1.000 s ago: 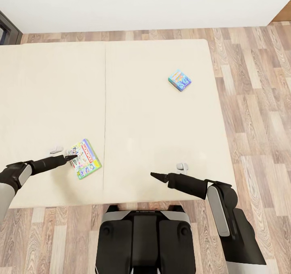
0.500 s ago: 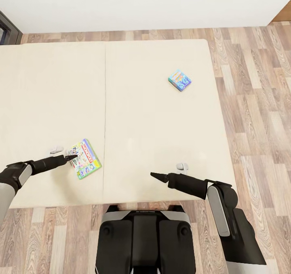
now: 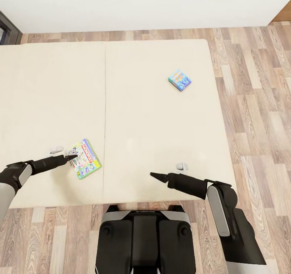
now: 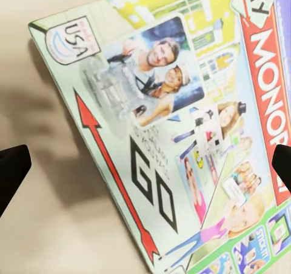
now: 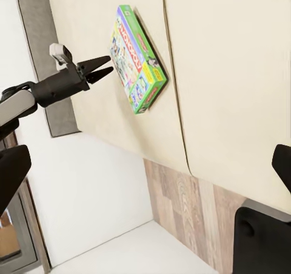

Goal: Put all the toys in the child's room - the three board games (two on the bed and one on the table), the two jigsaw puzzles on the table, and the tennis ball on the table - inside the toy box on the table in the child's room.

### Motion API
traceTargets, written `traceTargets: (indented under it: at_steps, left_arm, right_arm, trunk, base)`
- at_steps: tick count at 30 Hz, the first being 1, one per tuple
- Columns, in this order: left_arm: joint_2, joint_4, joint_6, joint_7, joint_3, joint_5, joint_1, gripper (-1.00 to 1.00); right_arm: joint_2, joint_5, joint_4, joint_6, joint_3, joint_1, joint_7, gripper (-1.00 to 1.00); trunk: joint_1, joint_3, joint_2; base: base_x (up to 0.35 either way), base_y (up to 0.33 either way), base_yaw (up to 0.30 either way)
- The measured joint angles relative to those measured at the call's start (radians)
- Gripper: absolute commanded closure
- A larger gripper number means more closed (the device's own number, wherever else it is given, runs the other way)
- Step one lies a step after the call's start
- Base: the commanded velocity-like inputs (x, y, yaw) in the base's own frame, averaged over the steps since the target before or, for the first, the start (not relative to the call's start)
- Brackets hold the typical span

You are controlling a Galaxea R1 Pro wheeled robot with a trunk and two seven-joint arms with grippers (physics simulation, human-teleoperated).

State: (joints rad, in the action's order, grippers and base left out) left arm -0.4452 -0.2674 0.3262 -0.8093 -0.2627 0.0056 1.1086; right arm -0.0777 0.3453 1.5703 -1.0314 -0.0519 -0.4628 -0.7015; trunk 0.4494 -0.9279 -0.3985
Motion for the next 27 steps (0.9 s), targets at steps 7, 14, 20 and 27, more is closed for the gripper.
traceTargets:
  at_steps: [7, 14, 20, 27]
  left_arm:
    - [0.000, -0.001, 0.000, 0.000, 0.001, 0.000, 0.000, -1.00]
    - [-0.001, -0.001, 0.000, 0.000, 0.001, 0.000, 0.000, -1.00]
    - [-0.001, -0.001, 0.000, -0.001, 0.001, 0.000, 0.000, -1.00]
    - [-0.001, -0.001, -0.001, -0.001, 0.001, 0.000, 0.000, -1.00]
  right_arm:
    - [-0.009, 0.006, 0.003, -0.002, 0.006, 0.000, 0.000, -1.00]
    - [-0.016, 0.008, 0.009, -0.007, 0.016, 0.000, -0.016, -1.00]
    - [-0.020, 0.007, 0.014, -0.009, 0.075, 0.000, -0.038, -1.00]
    - [-0.022, 0.008, 0.016, -0.007, 0.143, 0.000, -0.053, -1.00]
  trunk:
    - [0.000, 0.000, 0.000]
    - [0.000, 0.000, 0.000]
    - [0.000, 0.000, 0.000]
    - [0.000, 0.000, 0.000]
  base:
    - [0.000, 0.000, 0.000]
    - [0.000, 0.000, 0.000]
    - [0.000, 0.000, 0.000]
    - [0.000, 0.000, 0.000]
